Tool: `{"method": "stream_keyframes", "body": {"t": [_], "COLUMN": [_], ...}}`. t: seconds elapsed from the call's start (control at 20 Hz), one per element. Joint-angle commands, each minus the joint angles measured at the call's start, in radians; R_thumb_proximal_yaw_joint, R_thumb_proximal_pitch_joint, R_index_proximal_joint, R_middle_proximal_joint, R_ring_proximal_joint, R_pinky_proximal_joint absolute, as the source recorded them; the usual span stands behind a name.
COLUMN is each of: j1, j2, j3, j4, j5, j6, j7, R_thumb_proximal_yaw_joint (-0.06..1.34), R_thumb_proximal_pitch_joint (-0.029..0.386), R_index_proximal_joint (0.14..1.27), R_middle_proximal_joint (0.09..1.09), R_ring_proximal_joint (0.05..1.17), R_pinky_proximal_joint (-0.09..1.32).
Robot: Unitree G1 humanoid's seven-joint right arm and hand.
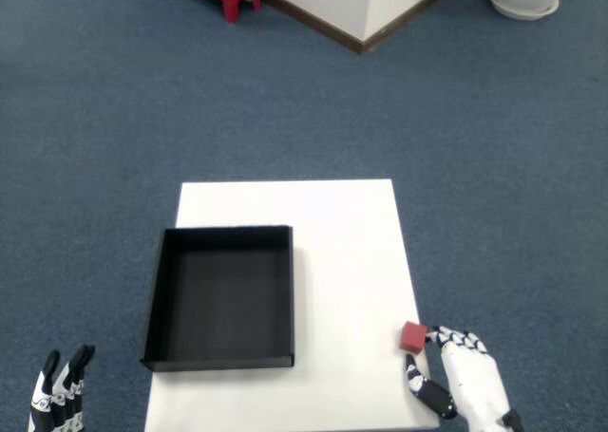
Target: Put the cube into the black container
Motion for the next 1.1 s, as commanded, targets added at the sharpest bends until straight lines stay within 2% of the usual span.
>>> {"method": "stream_keyframes", "body": {"t": [0.05, 0.25, 0.55, 1.1], "j1": [-0.03, -0.031, -0.048, -0.044], "j2": [-0.01, -0.018, -0.084, -0.144], "j3": [-0.003, -0.005, -0.034, -0.105], "j4": [-0.003, -0.005, -0.023, 0.006], "j5": [-0.039, -0.039, -0.019, 0.045], "j6": [-0.043, -0.058, -0.133, -0.163], "j7": [0.024, 0.018, -0.023, 0.008], "R_thumb_proximal_yaw_joint": [0.84, 0.83, 0.83, 0.82], "R_thumb_proximal_pitch_joint": [0.0, -0.003, -0.008, -0.015], "R_index_proximal_joint": [0.33, 0.31, 0.29, 0.21], "R_middle_proximal_joint": [0.21, 0.2, 0.2, 0.16], "R_ring_proximal_joint": [0.22, 0.22, 0.21, 0.17], "R_pinky_proximal_joint": [0.06, 0.04, 0.02, -0.01]}}
